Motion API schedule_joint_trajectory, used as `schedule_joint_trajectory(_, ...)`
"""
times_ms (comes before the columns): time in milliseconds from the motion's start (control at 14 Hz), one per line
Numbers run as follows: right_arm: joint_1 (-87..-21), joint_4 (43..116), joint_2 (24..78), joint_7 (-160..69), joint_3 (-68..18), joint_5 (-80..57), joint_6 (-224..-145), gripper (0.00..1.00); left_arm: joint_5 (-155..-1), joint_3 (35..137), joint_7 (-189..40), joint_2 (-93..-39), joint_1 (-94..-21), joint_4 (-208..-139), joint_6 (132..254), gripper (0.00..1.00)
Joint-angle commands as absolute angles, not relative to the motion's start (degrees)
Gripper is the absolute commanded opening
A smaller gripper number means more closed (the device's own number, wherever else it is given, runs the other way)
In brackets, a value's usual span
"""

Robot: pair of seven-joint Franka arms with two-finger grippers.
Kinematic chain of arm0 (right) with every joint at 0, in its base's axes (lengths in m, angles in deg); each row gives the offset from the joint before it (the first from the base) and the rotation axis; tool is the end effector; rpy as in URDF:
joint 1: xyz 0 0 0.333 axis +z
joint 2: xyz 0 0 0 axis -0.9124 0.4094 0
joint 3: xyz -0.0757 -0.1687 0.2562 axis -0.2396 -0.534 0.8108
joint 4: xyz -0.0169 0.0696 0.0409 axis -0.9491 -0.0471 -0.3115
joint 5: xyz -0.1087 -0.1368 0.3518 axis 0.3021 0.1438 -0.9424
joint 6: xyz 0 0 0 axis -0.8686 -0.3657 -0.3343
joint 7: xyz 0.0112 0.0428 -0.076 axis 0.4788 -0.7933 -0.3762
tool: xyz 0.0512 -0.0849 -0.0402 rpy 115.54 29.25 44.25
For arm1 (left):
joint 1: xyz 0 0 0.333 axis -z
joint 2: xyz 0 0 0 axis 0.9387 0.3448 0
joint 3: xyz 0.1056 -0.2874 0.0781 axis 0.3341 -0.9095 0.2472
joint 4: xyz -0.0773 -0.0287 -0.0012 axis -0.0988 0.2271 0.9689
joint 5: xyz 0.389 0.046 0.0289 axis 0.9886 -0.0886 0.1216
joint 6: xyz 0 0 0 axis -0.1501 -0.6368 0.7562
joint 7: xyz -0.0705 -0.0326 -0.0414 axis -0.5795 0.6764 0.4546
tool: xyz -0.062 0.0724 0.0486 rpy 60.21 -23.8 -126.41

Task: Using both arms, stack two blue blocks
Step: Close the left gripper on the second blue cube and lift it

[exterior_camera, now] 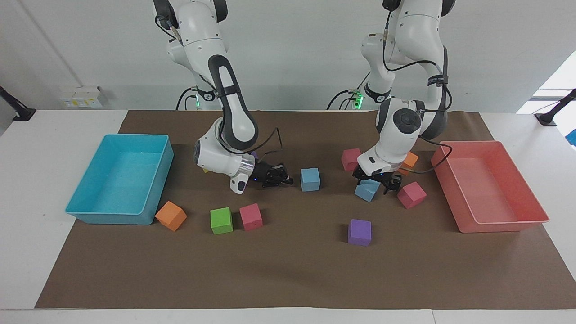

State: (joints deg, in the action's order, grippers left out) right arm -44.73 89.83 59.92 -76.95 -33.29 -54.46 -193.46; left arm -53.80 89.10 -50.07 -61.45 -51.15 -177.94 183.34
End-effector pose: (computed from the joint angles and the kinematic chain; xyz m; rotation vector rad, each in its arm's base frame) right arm 0.5573 0.2382 0.2514 -2.2084 -0.1302 0.0098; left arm 0.5666 -0.1928 0.3389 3.0427 -0.7296 0.0057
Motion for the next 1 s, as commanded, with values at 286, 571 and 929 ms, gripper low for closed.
schedule_joint_trajectory(286,-44.74,90.22,59.99,-79.39,-33.03,-56.36,-194.80,0.00,-53.71,90.14,-49.34,-62.15,-50.32,-176.25,182.78,1.00)
schedule_joint_trajectory(571,-44.21,90.49,59.91,-79.48,-33.03,-56.36,-194.88,0.00,-53.71,89.96,-49.16,-62.67,-50.14,-177.20,182.69,1.00)
schedule_joint_trajectory(929,-44.04,90.57,59.99,-79.39,-33.03,-56.36,-195.68,0.00,-53.71,89.96,-46.53,-62.68,-50.14,-179.05,183.66,1.00)
